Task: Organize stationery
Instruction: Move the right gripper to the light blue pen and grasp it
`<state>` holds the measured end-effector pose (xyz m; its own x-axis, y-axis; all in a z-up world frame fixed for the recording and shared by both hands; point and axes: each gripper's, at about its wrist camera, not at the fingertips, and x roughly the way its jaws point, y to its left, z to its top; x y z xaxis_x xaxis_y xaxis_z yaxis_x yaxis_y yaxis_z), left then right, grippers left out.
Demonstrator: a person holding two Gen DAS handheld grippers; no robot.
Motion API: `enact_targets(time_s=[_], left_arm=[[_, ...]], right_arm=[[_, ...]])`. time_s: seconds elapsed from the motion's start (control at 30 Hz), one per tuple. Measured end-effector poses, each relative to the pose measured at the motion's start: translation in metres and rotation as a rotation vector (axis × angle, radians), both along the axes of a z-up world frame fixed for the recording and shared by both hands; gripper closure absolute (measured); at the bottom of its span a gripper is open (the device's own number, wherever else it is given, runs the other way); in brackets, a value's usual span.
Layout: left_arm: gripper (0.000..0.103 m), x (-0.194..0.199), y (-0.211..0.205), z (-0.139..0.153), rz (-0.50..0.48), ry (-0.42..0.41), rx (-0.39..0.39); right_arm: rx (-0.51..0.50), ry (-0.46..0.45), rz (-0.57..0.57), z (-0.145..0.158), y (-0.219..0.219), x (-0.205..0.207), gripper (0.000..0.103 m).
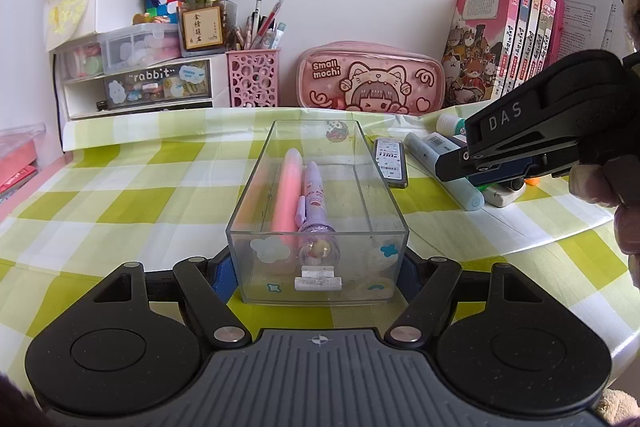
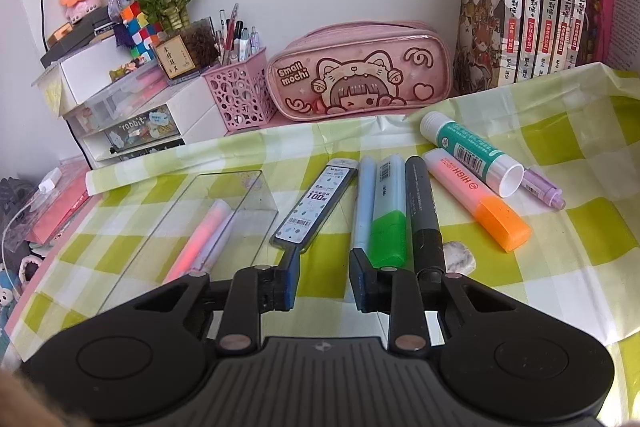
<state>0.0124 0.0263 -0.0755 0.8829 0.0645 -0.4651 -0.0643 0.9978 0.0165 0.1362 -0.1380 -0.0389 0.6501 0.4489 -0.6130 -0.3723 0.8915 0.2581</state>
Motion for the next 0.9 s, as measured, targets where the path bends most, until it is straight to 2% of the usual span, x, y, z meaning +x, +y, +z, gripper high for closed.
enact_targets(time_s=[0.13, 0.23, 0.5, 0.63, 0.73, 0.77, 0.9], left_arm=[[0.03, 0.0, 0.0, 0.0, 0.0, 0.0, 0.0], [0.03, 0.0, 0.0, 0.0, 0.0, 0.0, 0.0], [0.03, 0.0, 0.0, 0.0, 0.0, 0.0, 0.0], [0.03, 0.0, 0.0, 0.0, 0.001, 0.0, 0.0], [0.03, 0.0, 0.0, 0.0, 0.001, 0.0, 0.0], [0.03, 0.0, 0.0, 0.0, 0.001, 0.0, 0.0], [0.03, 0.0, 0.0, 0.0, 0.0, 0.0, 0.0]], right_arm=[[-0.082, 0.001, 0.004, -0.008, 0.011, 0.005, 0.052], [-0.119, -0.015, 0.018, -0.007, 0.014, 0.002, 0.052], [-0.197, 0.076, 0.094, 0.006, 0.01, -0.017, 0.053], [-0.227, 0.13, 0.161, 0.008, 0.007, -0.024, 0.052], [-0.217, 0.135, 0.152, 0.007, 0.007, -0.023, 0.047], [-0.207, 0.135, 0.142, 0.007, 0.008, -0.022, 0.043], [-0.191, 0.06, 0.125, 0.006, 0.012, -0.017, 0.039]])
